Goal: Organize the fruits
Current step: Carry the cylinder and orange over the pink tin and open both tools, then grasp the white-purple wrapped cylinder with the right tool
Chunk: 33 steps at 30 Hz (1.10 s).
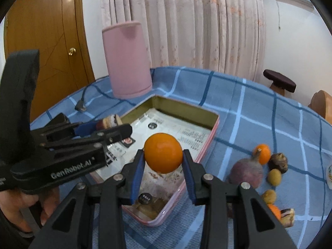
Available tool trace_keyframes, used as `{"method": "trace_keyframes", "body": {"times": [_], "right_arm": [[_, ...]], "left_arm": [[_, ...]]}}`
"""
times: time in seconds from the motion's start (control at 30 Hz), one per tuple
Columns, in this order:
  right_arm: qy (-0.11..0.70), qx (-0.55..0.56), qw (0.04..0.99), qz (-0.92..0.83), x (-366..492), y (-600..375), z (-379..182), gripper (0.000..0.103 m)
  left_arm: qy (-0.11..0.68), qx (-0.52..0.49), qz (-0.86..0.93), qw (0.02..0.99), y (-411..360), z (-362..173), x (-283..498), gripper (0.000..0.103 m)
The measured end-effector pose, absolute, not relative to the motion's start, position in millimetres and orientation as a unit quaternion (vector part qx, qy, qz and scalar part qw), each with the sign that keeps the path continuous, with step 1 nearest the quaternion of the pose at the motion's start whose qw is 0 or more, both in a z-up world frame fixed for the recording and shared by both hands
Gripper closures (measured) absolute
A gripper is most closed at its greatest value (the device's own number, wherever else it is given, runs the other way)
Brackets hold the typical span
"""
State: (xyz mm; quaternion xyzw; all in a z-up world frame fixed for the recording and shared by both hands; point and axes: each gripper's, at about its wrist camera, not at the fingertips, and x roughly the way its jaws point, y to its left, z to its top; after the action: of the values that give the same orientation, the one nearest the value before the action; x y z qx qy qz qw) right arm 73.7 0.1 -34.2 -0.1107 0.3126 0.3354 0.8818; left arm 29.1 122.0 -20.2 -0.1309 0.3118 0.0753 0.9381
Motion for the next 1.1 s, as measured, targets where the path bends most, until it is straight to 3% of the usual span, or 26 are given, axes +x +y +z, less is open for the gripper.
{"method": "trace_keyframes", "body": {"times": [0.3,0.37,0.43,0.47,0.53,0.6,0.7,1.1], "right_arm": [[0.324,-0.129,0.873,0.342,70,13,-48,0.063],[0.318,-0.131,0.872,0.348,67,14,-48,0.055],[0.311,-0.124,0.872,0.358,62,13,-46,0.038],[0.309,-0.125,0.873,0.357,61,12,-45,0.036],[0.302,-0.128,0.875,0.356,57,12,-44,0.036],[0.3,-0.123,0.877,0.355,55,7,-43,0.036],[0.294,-0.108,0.882,0.351,53,-5,-39,0.035],[0.268,-0.074,0.927,0.252,47,-101,-28,0.031]], "left_arm": [[0.321,-0.127,0.07,0.936,120,-30,28,0.057],[0.325,-0.119,0.074,0.935,117,-30,28,0.057],[0.328,-0.123,0.076,0.934,118,-31,29,0.057],[0.327,-0.124,0.076,0.934,117,-30,28,0.056],[0.322,-0.121,0.078,0.936,116,-28,26,0.052],[0.315,-0.123,0.08,0.938,116,-25,23,0.039],[0.298,-0.129,0.08,0.942,115,-17,16,0.03],[0.293,-0.108,0.018,0.95,65,-11,21,0.029]]}}
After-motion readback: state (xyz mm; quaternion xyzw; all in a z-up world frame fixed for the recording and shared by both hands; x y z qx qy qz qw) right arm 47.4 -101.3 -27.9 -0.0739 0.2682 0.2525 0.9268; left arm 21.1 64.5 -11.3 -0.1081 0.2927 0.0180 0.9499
